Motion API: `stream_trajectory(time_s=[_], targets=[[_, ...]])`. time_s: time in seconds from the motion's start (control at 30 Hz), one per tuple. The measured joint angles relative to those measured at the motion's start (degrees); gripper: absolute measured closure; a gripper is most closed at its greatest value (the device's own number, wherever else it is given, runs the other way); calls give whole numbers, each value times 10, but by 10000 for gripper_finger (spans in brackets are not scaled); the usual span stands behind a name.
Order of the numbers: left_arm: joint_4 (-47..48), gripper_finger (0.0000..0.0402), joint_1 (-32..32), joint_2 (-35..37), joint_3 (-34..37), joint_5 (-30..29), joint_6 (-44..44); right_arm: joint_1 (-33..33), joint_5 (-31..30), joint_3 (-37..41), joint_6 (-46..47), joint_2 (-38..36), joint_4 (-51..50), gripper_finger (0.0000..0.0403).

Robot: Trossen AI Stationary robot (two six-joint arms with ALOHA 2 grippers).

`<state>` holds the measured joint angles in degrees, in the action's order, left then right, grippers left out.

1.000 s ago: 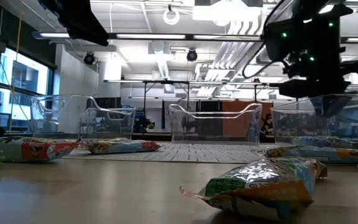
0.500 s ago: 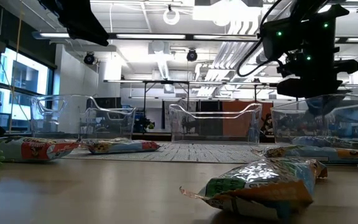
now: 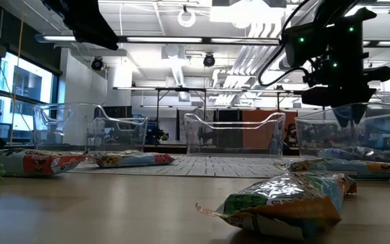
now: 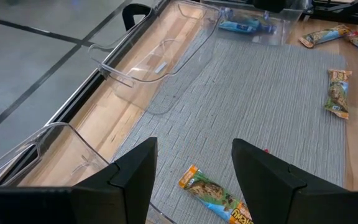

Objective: Pick and place Granola Bars by type
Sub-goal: Put the blue granola bar into the right transparent bin, then put the yellow granola bar into the middle transparent bin

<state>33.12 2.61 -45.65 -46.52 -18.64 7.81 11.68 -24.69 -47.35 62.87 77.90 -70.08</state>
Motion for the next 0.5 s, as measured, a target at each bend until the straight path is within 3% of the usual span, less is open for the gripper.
stream_trajectory(time_s=[0.27,0.5], targets=[[0,200,0,0,0,0,0,-2,-9,-16,-46,1,-22,257],[0,200,0,0,0,0,0,-5,27,-132,-58,1,-114,252]])
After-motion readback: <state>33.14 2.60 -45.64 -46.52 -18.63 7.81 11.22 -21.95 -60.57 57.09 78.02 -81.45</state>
